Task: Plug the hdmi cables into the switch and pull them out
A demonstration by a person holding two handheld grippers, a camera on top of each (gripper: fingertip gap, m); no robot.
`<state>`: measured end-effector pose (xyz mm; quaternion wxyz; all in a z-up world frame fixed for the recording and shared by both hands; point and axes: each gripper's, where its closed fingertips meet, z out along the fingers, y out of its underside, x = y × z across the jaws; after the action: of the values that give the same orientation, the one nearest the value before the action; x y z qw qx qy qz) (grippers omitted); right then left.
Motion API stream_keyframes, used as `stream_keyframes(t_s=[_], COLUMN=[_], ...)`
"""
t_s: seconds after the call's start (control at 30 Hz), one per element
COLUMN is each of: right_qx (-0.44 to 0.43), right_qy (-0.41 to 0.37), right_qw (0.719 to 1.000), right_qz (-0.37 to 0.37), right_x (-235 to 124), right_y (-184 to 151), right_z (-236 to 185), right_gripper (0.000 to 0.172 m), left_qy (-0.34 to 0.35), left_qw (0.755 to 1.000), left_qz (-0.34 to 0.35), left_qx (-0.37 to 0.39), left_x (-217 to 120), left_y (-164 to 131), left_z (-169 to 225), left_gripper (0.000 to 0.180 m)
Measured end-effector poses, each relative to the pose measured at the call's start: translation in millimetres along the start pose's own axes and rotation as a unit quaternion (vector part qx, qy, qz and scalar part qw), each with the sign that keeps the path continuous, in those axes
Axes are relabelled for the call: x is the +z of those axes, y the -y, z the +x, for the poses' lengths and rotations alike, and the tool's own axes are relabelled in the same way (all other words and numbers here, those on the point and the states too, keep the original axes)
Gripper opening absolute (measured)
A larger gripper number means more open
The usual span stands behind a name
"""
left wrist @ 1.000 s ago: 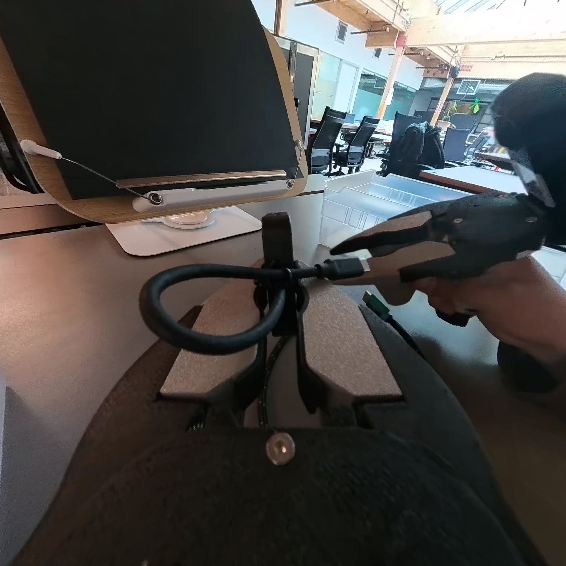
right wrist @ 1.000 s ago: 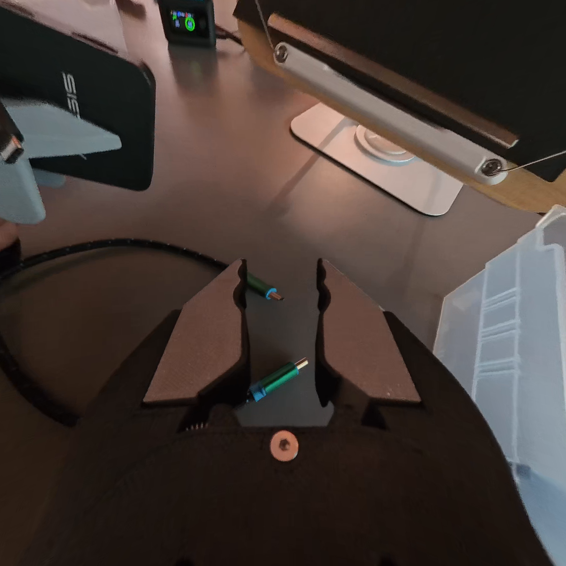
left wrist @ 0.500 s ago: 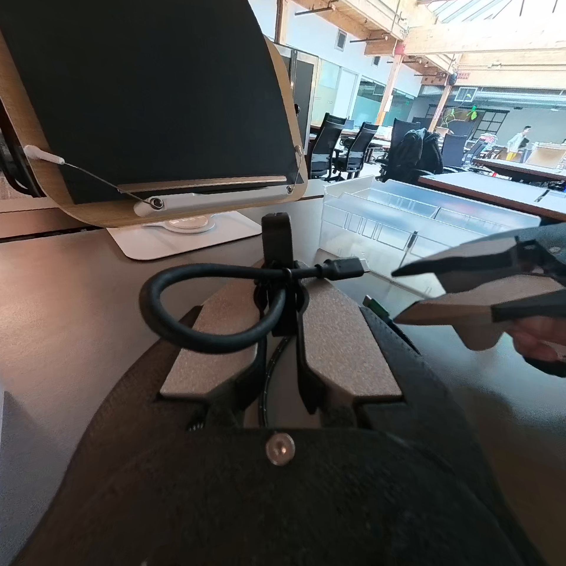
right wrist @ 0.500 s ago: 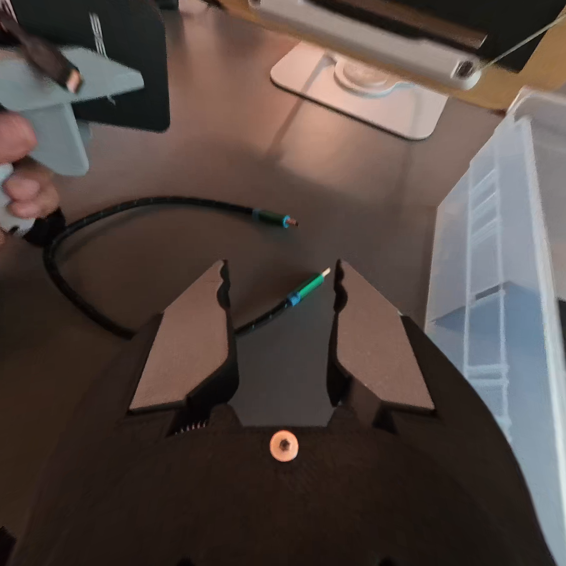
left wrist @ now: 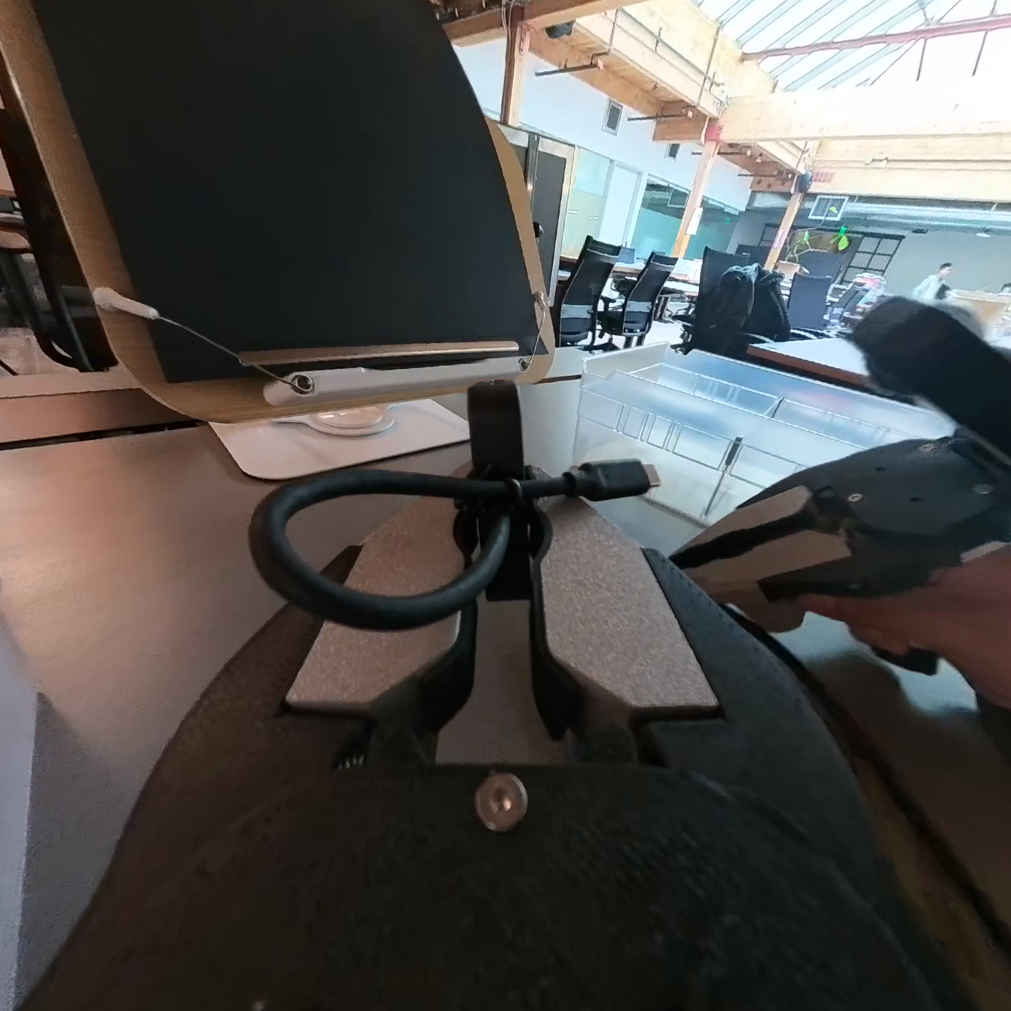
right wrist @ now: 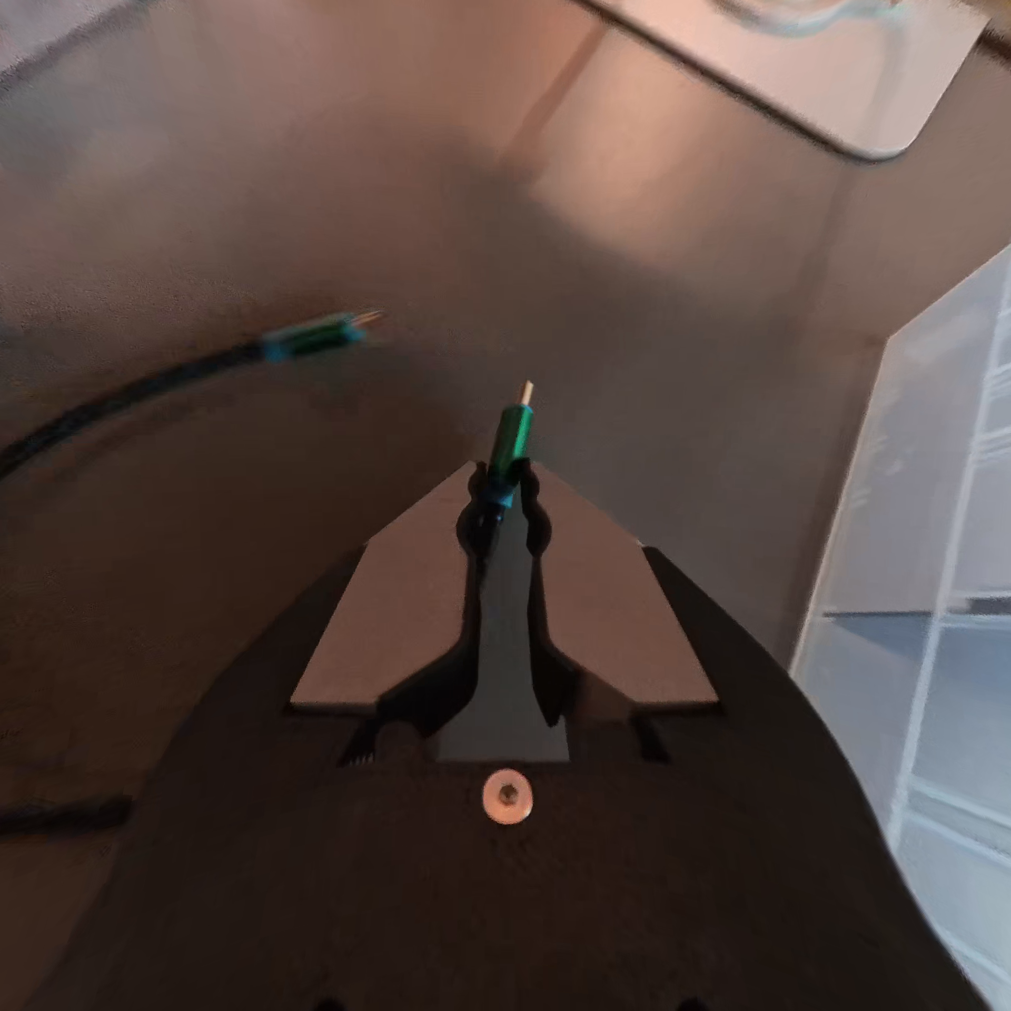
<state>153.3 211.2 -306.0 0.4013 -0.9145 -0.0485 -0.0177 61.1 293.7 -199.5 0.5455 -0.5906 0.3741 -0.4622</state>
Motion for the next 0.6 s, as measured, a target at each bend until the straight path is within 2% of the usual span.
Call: stream_keyframes(t_s=[0.17, 0.3, 0.4, 0.5, 0.6], right_qx=[-0.058, -0.099, -0.126, -0.143, -0.134], right_qy=[-0.040, -0.075, -0.152, -0.218, -0.263], right_qw=[0.993, 0.975, 0.951, 0.928, 0.917], right_qz=[0.099, 0.182, 0.238, 0.268, 0.267], right_x=[-73.0, -159.7, -231.7, -285.5, -306.6], right_y=[57.8, 114.1, 147.7, 162.4, 155.7], right_z=[3.7, 16.0, 50.3, 92.5, 133.3], right_gripper=[0.008, 0.007, 0.008, 0.007, 0.007], left_qy=[0.008, 0.011, 0.012, 0.005, -0.001], left_qw=[1.000, 0.999, 0.999, 1.000, 1.000], left_qz=[0.015, 0.027, 0.023, 0.014, 0.000], left_qx=[-0.007, -0.025, -0.024, -0.014, 0.003], left_x=[-3.2, -7.2, -7.5, -4.7, -1.3], left_y=[5.5, 9.1, 7.2, 3.9, -1.0], left_z=[-4.7, -9.4, -9.0, -4.1, 1.8], left_gripper=[0.011, 0.011, 0.011, 0.011, 0.011])
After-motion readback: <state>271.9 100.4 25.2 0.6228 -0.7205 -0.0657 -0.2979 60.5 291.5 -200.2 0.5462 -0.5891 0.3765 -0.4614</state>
